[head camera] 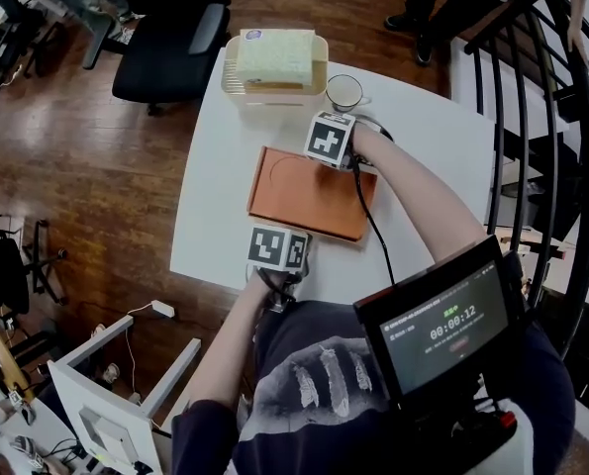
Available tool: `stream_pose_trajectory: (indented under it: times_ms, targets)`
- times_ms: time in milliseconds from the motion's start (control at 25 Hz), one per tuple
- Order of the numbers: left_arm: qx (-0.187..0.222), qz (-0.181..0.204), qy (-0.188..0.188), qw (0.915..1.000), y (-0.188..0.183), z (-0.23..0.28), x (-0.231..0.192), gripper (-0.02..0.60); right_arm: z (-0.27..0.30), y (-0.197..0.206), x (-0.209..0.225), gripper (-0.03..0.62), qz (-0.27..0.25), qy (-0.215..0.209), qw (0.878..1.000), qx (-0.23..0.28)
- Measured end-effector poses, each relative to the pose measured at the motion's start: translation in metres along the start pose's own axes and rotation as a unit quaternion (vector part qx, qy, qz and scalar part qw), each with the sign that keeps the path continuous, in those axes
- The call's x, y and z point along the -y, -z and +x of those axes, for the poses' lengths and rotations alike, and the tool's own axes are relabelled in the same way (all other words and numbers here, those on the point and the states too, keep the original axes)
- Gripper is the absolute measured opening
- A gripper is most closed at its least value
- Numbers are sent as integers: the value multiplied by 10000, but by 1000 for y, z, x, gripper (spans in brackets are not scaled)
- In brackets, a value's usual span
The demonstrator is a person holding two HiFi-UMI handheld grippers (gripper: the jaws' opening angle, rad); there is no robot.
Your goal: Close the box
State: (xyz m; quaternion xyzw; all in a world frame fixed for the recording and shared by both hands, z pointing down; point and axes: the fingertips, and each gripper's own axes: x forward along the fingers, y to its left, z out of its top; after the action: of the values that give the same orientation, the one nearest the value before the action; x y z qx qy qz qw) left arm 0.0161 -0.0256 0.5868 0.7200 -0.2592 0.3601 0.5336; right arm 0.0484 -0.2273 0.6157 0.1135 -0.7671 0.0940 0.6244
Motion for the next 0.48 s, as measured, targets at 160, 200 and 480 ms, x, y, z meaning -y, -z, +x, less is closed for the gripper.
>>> stream_pose_trajectory:
  times_ms: [160,200,480]
  targets:
    - [15,47,-1,10000,-3,0,-1,14,1,-2,0,5,25,-48,10000,58]
    - [21,56,-5,10000,-4,-1,-1,14,1,-2,0,5,8,-44,10000,35]
    - [11,94,10,10000,-6,-1,0,14,2,-3,-1,3,-72,-43,10000,-5]
